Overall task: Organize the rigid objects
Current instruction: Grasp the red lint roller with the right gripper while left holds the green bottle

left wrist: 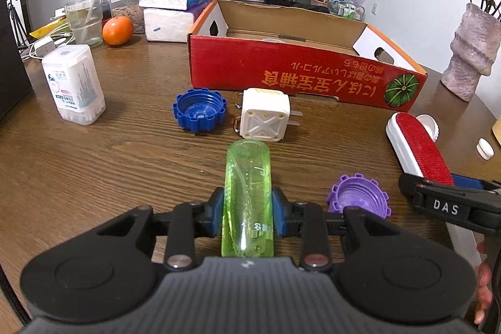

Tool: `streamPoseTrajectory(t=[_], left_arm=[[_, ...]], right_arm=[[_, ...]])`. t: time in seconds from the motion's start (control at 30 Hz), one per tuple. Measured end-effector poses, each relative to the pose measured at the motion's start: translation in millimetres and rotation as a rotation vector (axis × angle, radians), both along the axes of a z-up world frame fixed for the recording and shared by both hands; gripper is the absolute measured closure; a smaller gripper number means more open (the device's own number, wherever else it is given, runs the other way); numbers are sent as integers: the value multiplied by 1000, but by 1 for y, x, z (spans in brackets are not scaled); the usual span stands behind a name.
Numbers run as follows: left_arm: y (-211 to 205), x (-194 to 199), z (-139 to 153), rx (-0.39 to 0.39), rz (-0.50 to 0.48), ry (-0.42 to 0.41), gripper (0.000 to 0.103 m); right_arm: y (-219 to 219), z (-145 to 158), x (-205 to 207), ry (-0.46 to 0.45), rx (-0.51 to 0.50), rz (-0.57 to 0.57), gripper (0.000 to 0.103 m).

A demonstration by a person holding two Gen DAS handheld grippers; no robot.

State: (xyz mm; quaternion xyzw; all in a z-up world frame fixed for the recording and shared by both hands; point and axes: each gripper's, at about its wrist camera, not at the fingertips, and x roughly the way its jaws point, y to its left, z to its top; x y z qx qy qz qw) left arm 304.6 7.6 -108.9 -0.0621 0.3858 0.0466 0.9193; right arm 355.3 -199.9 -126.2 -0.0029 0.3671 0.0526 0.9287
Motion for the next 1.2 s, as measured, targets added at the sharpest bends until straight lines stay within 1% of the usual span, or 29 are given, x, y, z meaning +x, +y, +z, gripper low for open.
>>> streamPoseTrajectory(t=[0.03,0.07,0.33,0.53,0.77,1.03,1.2], left_arm=[[0,0,0,0,-2,-1,71],[0,0,0,1,-4,-1,71],[-1,-2,1,-3,-7,-8,71],[-1,-6,6,-11,-14,-23,71],[-6,-16,20,-15,-46,-64,71],[-4,-23,36,-42,-45,-94,71],[-5,-25,47,-41,-50,-115,71]], right_arm=[[1,1,-1,-1,-1,10,40],[3,2,-3,-6,-1,23,48],[4,4,-13,-17,2,35,48],[4,14,-25,-58,17,43,48],[5,27,-36,-96,38,36,48],[7,40,-44,-133,64,29,48],[11,50,-47,-156,78,35,48]])
